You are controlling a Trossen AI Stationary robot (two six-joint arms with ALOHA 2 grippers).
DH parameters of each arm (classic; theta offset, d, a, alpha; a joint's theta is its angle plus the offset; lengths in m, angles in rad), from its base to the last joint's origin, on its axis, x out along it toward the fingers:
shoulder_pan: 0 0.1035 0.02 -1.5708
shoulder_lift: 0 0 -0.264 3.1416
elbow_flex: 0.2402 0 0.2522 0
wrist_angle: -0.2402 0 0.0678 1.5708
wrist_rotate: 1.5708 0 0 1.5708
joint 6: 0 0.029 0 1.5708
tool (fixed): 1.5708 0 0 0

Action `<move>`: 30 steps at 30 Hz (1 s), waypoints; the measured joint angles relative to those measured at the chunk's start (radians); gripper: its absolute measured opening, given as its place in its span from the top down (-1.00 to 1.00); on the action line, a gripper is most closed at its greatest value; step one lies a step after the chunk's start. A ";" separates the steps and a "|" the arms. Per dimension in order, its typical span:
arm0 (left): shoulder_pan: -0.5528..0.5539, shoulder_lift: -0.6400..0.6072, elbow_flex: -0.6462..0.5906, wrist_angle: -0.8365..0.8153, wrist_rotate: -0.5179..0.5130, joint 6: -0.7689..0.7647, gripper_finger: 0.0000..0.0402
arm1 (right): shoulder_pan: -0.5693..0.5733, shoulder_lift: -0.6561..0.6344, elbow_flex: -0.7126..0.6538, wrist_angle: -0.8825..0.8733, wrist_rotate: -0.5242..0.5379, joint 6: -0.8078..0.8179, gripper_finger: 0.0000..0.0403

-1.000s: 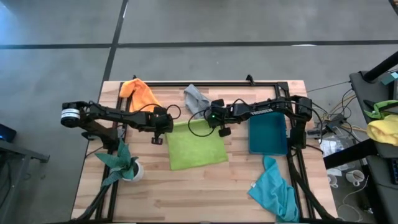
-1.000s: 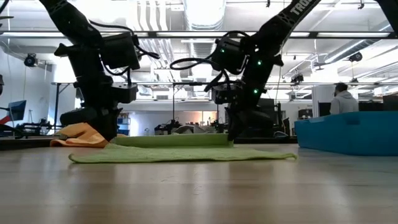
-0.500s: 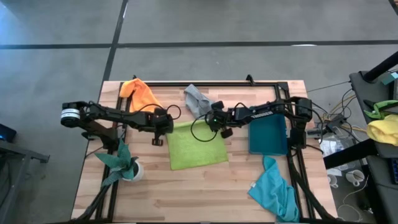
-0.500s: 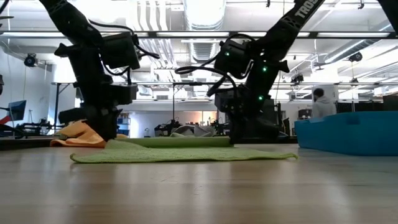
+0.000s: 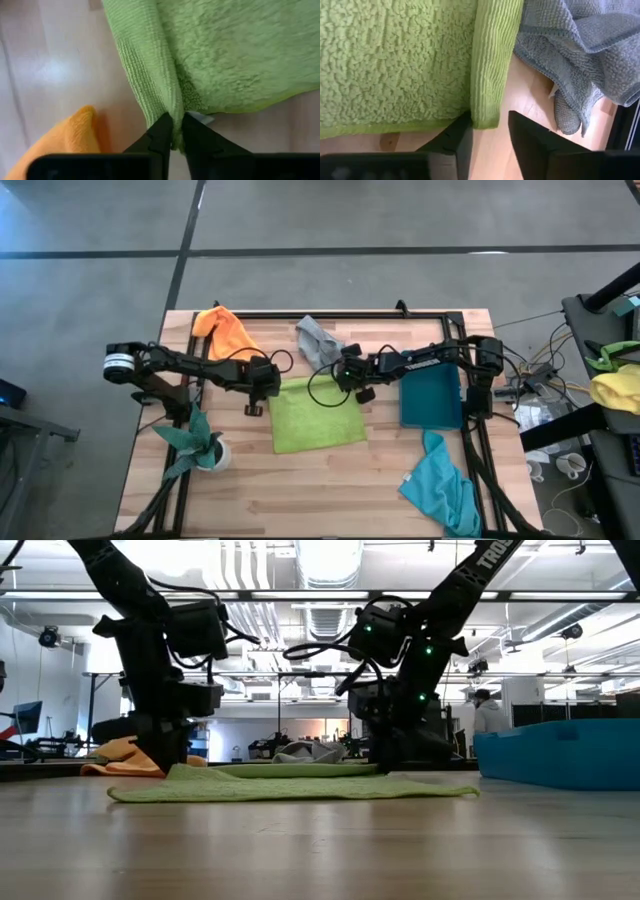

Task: Roll microfiber towels into tight, uniform cylinder then place into a basket
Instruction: Roll the green towel

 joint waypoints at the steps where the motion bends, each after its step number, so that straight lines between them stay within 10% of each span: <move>1: 0.000 -0.006 0.001 -0.001 0.012 0.001 0.77 | 0.000 0.000 0.003 -0.002 -0.006 -0.001 0.34; 22: 0.000 -0.022 -0.002 -0.052 0.048 0.009 0.60 | -0.005 -0.071 0.083 -0.256 0.035 -0.051 0.30; 30: 0.000 -0.022 -0.002 -0.056 0.048 0.003 0.60 | 0.002 -0.007 0.214 0.063 -0.167 0.361 0.50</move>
